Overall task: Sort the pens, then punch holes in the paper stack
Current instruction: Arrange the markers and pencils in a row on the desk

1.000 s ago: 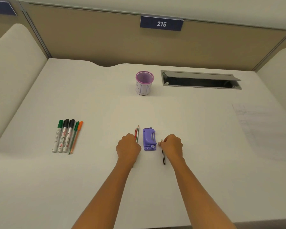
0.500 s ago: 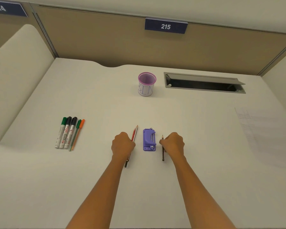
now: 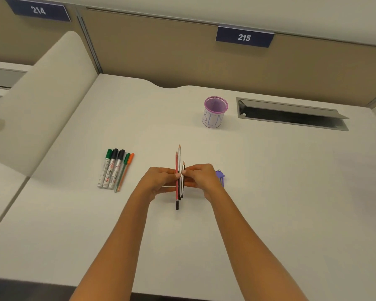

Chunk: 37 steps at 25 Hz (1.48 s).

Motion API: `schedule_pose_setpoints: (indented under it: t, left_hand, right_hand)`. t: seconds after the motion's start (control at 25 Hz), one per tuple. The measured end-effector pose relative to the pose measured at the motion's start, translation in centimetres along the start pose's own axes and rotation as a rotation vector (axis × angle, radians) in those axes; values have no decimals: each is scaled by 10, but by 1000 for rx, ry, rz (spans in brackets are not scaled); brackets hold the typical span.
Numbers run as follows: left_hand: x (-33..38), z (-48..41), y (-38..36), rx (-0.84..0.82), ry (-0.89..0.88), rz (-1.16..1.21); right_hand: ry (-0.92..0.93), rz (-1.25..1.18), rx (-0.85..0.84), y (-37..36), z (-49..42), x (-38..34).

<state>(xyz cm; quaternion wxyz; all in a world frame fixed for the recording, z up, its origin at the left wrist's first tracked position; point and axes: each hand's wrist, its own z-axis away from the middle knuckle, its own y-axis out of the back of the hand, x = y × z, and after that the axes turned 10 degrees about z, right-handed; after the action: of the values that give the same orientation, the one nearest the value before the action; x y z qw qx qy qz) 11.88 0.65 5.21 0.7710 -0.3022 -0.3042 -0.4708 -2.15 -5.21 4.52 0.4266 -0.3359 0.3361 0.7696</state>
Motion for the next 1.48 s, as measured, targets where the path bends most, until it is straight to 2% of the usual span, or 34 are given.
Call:
schedule_pose_setpoints:
  t: [0.16, 0.44, 0.6, 0.8, 1.04, 1.24, 1.32, 1.48]
  left_hand:
    - [-3, -4, 24, 85, -78, -56]
    - [-11, -6, 47, 157, -549, -283]
    - [-24, -4, 52, 177, -705, -370]
    - [-34, -10, 59, 158, -719, -370]
    - [-45, -13, 63, 259, -729, -393]
    - [-37, -17, 62, 321, -710, -536]
    - [-33, -17, 65, 342, -668, -558]
    - [-24, -17, 76, 401, -534, -594]
  right_hand:
    - [72, 83, -33, -29, -7, -4]
    - [406, 208, 40, -47, -6, -6]
    - [538, 225, 77, -51, -4, 7]
    - [572, 257, 72, -60, -8, 19]
    - [577, 279, 90, -76, -14, 29]
    - [533, 246, 111, -79, -20, 22]
    - [458, 234, 83, -83, -22, 17]
    - [193, 153, -9, -99, -29, 7]
